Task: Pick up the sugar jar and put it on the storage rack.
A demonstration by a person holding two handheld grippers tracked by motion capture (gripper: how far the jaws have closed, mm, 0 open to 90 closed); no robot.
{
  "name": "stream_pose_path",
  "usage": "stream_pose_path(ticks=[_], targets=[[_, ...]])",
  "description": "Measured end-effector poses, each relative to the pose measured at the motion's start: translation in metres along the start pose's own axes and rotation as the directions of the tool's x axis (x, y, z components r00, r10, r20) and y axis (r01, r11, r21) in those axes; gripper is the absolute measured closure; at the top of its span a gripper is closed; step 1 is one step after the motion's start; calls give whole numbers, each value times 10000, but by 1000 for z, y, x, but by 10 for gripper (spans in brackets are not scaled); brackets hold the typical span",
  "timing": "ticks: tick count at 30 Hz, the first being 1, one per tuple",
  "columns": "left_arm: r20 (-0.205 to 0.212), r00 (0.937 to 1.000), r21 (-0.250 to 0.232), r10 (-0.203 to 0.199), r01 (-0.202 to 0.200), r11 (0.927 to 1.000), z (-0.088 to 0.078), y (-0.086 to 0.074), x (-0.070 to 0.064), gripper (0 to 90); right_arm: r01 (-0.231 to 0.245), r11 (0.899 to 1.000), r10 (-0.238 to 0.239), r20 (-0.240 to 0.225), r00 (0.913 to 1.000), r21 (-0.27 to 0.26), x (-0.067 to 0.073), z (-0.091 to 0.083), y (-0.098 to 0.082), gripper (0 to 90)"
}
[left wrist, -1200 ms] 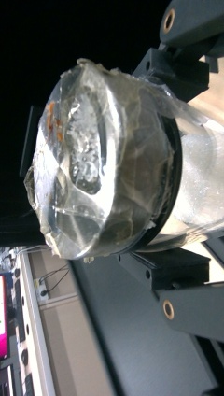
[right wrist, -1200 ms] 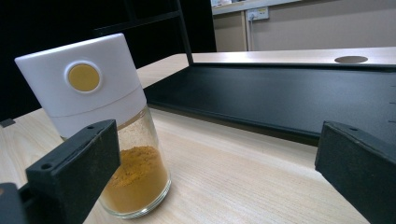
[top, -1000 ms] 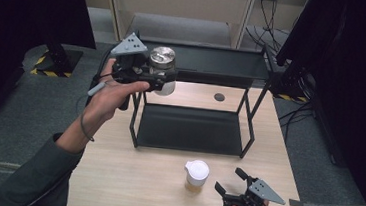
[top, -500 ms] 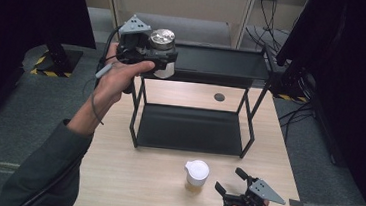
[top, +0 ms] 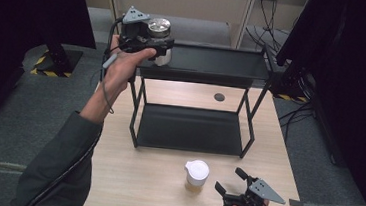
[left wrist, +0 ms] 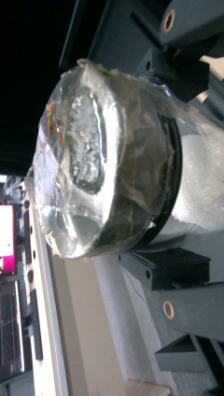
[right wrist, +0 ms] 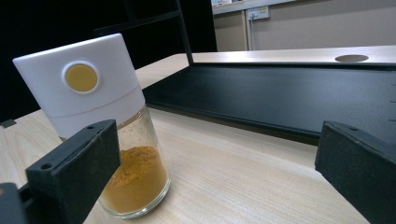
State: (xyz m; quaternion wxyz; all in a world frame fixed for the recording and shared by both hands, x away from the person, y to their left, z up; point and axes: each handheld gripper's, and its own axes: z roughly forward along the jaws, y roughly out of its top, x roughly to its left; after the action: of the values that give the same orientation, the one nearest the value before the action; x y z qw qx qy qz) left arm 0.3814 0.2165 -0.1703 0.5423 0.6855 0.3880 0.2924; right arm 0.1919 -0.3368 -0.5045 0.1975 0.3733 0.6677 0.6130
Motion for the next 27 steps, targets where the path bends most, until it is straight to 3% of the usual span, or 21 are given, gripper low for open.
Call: stream_pose_path(ticks=[10,27], targets=[[-584,9983,22,9,-8,10000,17,0,-6,312,-8,10000,8,-21,10000,-18,0,0,0,4],[-913,9958,128,-9,20,9999,30,-4,-10,310,15,10000,-16,-48,10000,-13,0,0,0,4]])
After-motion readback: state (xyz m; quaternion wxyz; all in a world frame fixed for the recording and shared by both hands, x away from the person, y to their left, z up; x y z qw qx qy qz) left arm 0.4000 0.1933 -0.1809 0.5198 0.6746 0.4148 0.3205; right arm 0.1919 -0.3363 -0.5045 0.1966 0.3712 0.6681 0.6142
